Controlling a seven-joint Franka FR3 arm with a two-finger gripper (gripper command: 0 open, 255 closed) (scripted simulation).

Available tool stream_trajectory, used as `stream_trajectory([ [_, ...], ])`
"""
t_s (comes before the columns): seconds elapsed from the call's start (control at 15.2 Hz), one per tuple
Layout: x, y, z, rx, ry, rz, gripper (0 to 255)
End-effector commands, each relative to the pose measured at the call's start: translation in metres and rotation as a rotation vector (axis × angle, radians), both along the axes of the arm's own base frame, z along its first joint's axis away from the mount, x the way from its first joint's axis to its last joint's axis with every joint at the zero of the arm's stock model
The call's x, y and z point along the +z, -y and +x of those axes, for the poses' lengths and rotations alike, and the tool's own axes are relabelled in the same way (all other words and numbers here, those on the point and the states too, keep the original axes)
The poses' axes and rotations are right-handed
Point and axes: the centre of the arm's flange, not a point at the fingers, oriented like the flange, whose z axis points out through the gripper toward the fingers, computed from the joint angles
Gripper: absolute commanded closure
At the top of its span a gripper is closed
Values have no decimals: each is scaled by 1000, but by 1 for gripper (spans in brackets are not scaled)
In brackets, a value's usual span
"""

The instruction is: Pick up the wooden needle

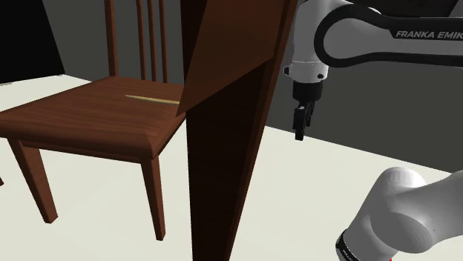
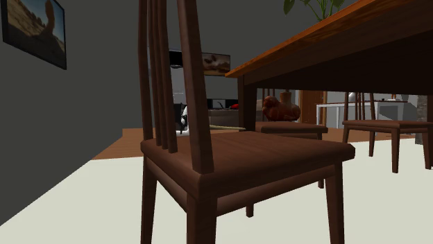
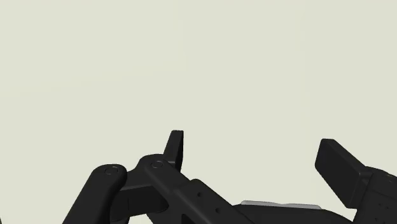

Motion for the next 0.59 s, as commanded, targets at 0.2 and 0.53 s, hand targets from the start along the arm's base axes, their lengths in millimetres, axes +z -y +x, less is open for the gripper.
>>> stream_trajectory([
  [0.2,6,-18,31,48,12,24,0],
  [0.53,17,-52,79,127,31,65,0],
])
